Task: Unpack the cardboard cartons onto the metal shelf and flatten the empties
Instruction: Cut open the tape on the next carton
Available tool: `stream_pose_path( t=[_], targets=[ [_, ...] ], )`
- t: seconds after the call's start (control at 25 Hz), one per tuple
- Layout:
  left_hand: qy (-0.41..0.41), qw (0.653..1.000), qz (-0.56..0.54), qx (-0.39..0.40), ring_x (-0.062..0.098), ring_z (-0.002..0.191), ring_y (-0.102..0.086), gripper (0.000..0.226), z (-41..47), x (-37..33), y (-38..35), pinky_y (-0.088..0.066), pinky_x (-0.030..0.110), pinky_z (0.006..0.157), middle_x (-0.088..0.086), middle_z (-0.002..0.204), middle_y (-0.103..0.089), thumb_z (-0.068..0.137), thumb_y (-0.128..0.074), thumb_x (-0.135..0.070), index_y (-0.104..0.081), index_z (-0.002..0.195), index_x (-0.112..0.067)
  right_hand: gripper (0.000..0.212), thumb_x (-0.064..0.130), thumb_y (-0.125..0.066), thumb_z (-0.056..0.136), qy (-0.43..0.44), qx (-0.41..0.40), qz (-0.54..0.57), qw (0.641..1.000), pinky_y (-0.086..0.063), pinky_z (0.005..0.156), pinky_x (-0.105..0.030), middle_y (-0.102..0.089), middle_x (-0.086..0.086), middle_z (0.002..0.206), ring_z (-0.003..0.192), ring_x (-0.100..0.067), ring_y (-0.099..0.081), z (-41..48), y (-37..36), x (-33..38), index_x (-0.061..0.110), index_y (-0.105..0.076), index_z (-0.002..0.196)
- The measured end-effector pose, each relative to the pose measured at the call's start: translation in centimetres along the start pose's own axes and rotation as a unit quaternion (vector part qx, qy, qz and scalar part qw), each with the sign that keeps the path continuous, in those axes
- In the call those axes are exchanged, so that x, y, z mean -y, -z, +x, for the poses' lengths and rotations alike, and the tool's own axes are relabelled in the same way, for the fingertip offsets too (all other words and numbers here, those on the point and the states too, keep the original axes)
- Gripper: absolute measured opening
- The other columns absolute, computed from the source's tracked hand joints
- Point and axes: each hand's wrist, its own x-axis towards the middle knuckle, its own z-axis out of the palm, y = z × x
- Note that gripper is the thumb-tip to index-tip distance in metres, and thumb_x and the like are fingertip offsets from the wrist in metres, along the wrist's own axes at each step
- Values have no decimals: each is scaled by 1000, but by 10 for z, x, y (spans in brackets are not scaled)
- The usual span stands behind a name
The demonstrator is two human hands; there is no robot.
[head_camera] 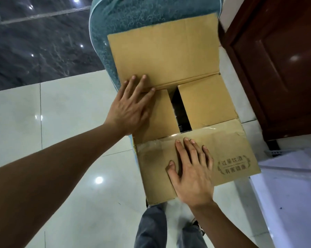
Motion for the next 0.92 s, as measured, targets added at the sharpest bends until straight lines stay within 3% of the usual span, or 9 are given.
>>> stream_pose_path(
  t=[0.2,0.36,0.44,0.52,0.64,0.92],
  targets=[
    [32,999,-14,1,37,154,3,59,-2,-6,-18,-6,52,124,13,168,3,103,-21,-44,-16,160,-29,58,38,-49,93,23,-28,-6,999,-25,119,-55,-51,-11,148,140,-29,-43,1,2,6,15,-51,146],
    [35,999,-32,-4,35,154,5,57,-1,-4,-19,-4,50,125,10,168,5,104,-17,-43,-15,160,-32,44,31,-53,92,128,-60,32,989,-29,116,-51,-59,-8,132,126,-27,-52,28,7,40,16,-61,133],
    [34,999,-42,-5,35,154,5,56,-1,-3,-19,-5,51,125,10,168,4,105,-16,-43,-15,160,-32,31,38,-52,95,147,-55,32,987,-36,108,-47,-64,-5,109,106,-27,-58,49,2,59,17,-66,114],
    [34,998,-47,-10,35,154,4,56,-1,-2,-20,-5,51,124,10,168,3,105,-16,-42,-16,160,-32,30,45,-53,94,138,-44,11,989,-40,90,-45,-59,-7,90,87,-27,-53,63,-6,72,16,-63,95],
    [38,998,-52,-8,35,154,4,54,0,-2,-22,-5,50,125,9,168,4,106,-16,-42,-15,159,-34,33,43,-55,97,152,-44,19,987,-40,75,-40,-54,-6,78,73,-25,-50,70,-16,77,15,-62,81],
    [54,996,-64,-7,35,154,3,53,4,-7,-22,-5,51,125,8,169,4,106,-14,-45,-20,158,-37,27,19,-60,95,181,-152,95,967,-33,72,-34,-49,-2,67,65,-22,-45,54,-13,81,14,-57,69]
  ],
)
